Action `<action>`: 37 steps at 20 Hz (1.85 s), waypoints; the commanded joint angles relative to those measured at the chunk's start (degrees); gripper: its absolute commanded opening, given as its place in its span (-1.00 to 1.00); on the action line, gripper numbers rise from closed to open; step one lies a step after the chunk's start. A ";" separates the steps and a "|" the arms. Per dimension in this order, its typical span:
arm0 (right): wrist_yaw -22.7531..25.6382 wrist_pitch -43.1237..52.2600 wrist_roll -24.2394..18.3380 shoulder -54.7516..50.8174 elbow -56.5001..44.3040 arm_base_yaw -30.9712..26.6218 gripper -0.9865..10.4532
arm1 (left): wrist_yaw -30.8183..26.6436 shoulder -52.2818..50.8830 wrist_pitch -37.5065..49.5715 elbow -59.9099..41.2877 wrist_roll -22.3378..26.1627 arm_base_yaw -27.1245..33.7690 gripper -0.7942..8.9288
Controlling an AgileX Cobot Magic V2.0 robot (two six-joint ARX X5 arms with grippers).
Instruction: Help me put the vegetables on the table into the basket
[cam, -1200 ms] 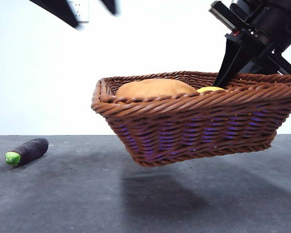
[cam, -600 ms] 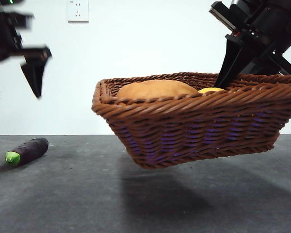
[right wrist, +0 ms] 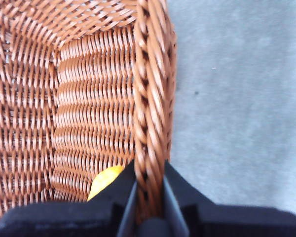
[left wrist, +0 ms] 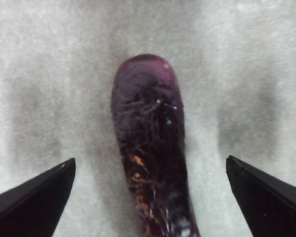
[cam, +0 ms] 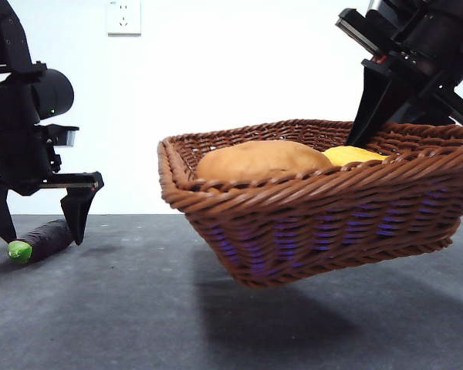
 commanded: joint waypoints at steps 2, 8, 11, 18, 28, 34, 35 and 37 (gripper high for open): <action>-0.55 0.76 -0.07 0.13 -0.15 0.13 -0.85 | 0.28 1.90 -0.66 0.07 -0.68 -0.02 -0.27; -0.26 0.72 -0.07 0.13 -0.15 0.13 -0.85 | 2.78 1.64 -0.57 0.07 0.61 0.13 -0.85; 1.49 0.55 -0.02 0.22 -0.17 0.13 -0.85 | 6.95 -0.79 -1.49 0.07 3.21 1.16 -0.85; -1.44 8.17 5.84 10.16 -0.22 3.56 -0.85 | 19.87 -18.25 -4.13 0.04 8.09 1.77 -0.85; -4.07 30.27 21.49 19.91 -0.09 14.64 -0.85 | 26.08 -33.33 -13.05 -8.81 9.05 -14.27 -0.85; -4.55 30.12 21.29 19.91 -0.04 17.64 -0.85 | 21.22 -30.95 -5.46 -13.70 7.32 -16.44 -0.85; -3.96 30.14 21.14 19.91 -0.04 18.49 -0.85 | 21.22 -29.75 -5.27 -13.70 7.34 -16.46 -0.85; -3.96 29.92 21.00 19.91 -0.04 18.56 -0.85 | 21.20 -26.60 -6.51 -13.70 7.37 -16.68 -0.85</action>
